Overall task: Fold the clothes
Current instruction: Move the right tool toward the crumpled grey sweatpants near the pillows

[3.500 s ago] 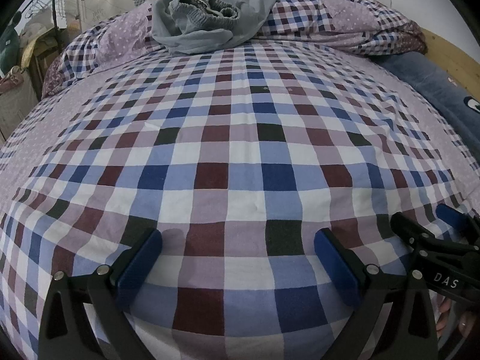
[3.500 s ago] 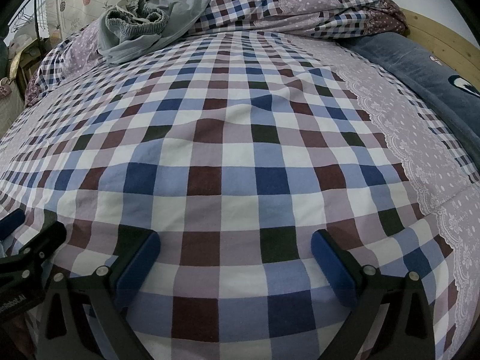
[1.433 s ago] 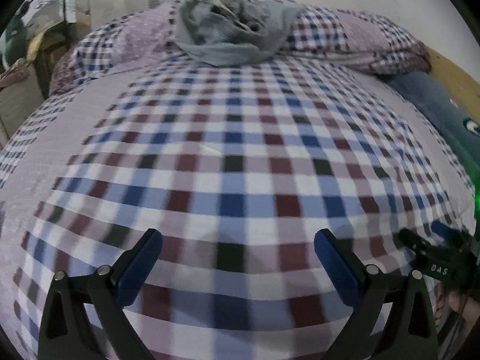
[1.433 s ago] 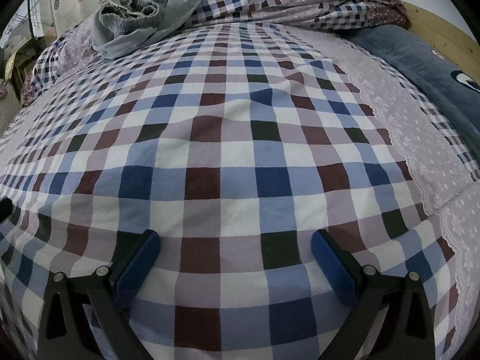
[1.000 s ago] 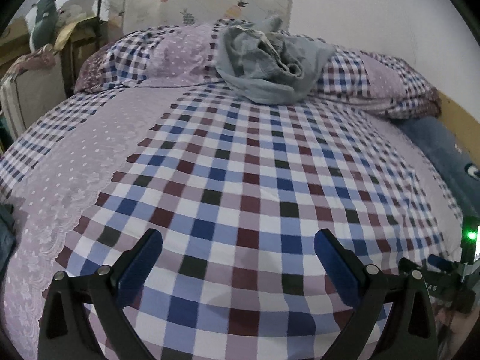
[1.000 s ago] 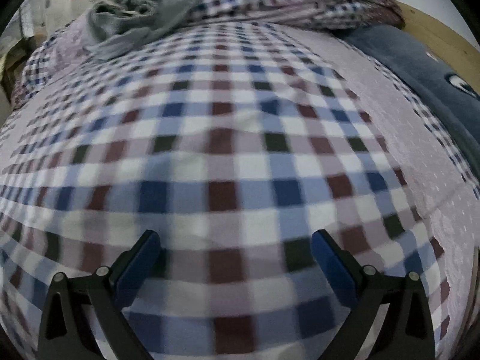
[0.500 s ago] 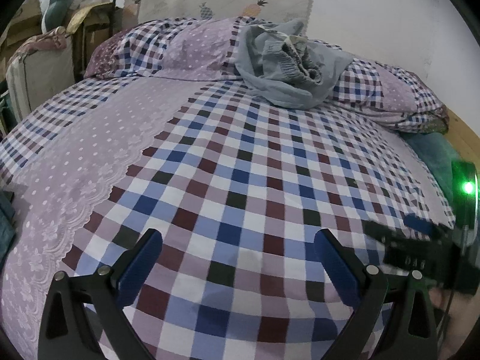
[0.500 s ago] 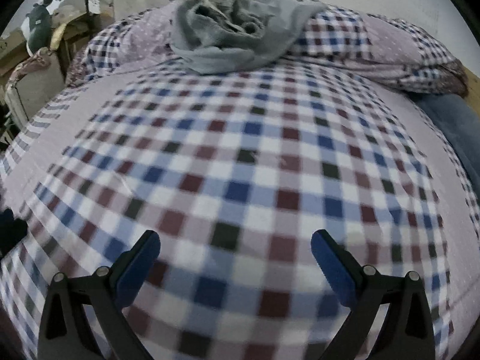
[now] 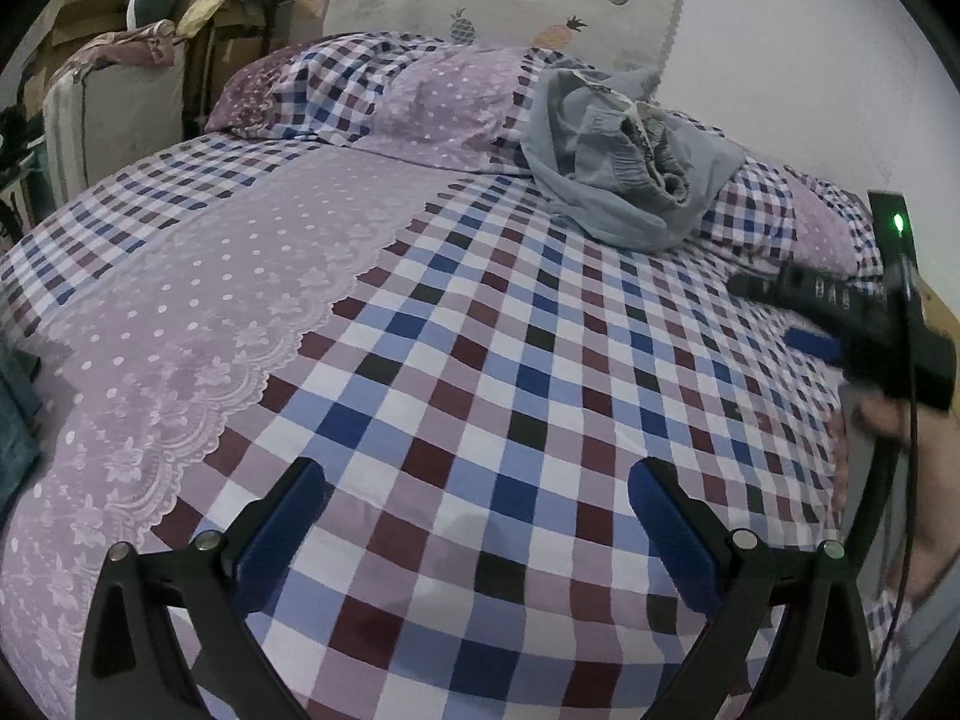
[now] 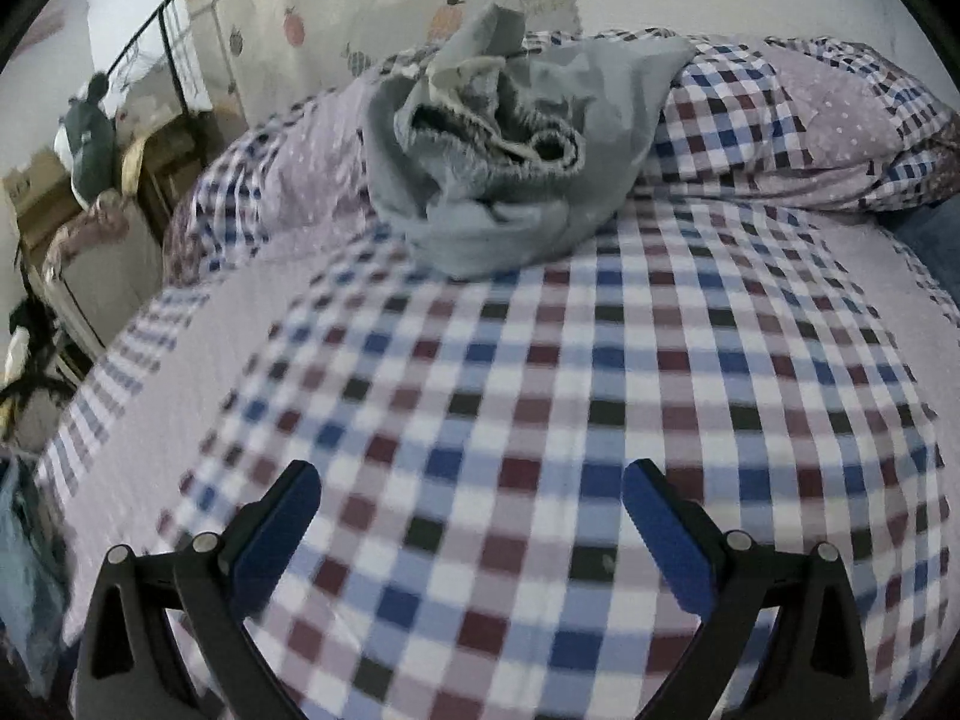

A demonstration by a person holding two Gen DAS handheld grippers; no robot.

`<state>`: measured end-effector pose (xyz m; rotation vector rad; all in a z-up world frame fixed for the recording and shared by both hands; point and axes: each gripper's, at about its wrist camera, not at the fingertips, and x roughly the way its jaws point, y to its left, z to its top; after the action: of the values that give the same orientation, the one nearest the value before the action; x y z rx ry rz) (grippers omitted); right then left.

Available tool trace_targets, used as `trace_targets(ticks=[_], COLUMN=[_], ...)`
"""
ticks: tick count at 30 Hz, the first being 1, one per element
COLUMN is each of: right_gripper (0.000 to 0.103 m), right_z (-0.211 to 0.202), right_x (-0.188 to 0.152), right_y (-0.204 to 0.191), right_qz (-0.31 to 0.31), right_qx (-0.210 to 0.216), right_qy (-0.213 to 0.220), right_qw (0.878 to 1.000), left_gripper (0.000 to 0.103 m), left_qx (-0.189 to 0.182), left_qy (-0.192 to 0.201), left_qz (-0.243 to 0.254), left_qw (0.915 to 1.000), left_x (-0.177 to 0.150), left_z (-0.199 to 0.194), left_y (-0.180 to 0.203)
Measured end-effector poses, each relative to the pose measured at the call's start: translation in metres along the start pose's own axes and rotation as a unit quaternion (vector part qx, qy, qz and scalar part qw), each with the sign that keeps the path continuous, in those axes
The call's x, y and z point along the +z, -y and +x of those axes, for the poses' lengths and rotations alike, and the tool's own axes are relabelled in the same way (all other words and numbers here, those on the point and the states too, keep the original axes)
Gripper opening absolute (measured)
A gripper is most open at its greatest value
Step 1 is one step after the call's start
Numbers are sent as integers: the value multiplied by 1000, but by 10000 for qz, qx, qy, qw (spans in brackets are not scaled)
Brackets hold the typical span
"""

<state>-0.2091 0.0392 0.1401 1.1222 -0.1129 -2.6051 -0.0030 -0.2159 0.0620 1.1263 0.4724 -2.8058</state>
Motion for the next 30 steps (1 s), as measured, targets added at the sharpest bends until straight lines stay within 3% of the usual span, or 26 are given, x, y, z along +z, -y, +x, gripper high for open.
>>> trace_targets(ticks=[13, 23, 30], right_gripper=[103, 103, 103], right_z=[49, 97, 140], right_x=[61, 99, 110], right_y=[-8, 9, 24], right_qz=[158, 783, 940], right_qx=[-15, -49, -108], right_qy=[199, 168, 23], right_qw=[9997, 9968, 9955], left_gripper=[103, 103, 103], left_qx=[39, 178, 429], left_qy=[-13, 428, 513], left_qz=[4, -199, -503], left_qw=[10000, 9987, 9965], left_x=[-1, 7, 13], left_z=[6, -2, 4], left_y=[-2, -21, -49])
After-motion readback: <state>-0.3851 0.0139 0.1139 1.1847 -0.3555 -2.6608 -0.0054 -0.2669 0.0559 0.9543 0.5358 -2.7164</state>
